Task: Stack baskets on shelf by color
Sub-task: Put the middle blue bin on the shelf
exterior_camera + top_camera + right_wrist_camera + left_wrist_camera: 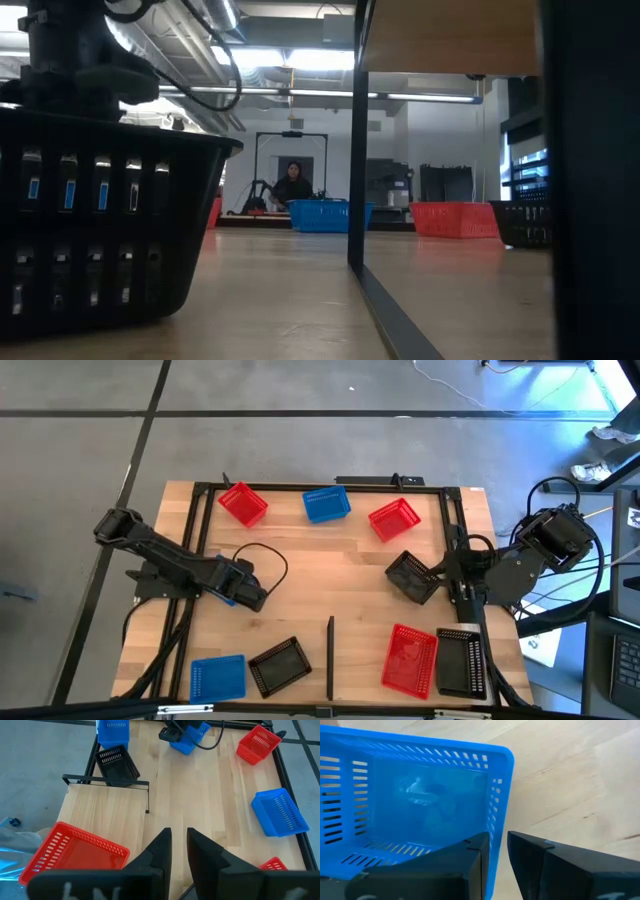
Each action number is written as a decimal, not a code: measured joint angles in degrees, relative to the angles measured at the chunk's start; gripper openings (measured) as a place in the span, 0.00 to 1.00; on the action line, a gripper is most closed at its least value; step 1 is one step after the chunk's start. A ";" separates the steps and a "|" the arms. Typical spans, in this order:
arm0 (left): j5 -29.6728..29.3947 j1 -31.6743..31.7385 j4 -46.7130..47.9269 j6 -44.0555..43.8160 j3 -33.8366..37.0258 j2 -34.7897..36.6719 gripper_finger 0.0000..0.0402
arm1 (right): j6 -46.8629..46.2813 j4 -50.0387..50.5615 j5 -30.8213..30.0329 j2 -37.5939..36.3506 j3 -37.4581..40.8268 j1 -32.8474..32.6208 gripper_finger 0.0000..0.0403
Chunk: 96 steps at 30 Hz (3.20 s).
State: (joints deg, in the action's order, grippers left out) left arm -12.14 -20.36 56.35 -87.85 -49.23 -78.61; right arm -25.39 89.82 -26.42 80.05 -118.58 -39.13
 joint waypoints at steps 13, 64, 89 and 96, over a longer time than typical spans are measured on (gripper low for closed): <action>1.72 0.00 -1.01 5.05 0.02 -7.67 0.15 | -0.02 0.00 0.09 0.00 -0.02 0.00 0.14; -62.75 4.62 32.47 87.59 -52.93 -36.39 0.00 | 19.71 -25.27 -31.72 0.94 22.85 12.89 0.14; -61.61 1.97 26.39 90.09 -57.55 -36.40 0.00 | 31.50 -42.50 -11.03 0.90 25.55 24.32 0.05; -58.69 1.97 25.91 90.08 -57.55 -36.41 0.00 | 31.67 -42.97 -9.46 0.90 25.55 24.74 0.13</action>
State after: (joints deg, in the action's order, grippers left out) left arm -70.83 -18.39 82.26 2.22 -106.78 -115.02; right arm 6.28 46.85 -35.88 80.95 -93.03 -14.39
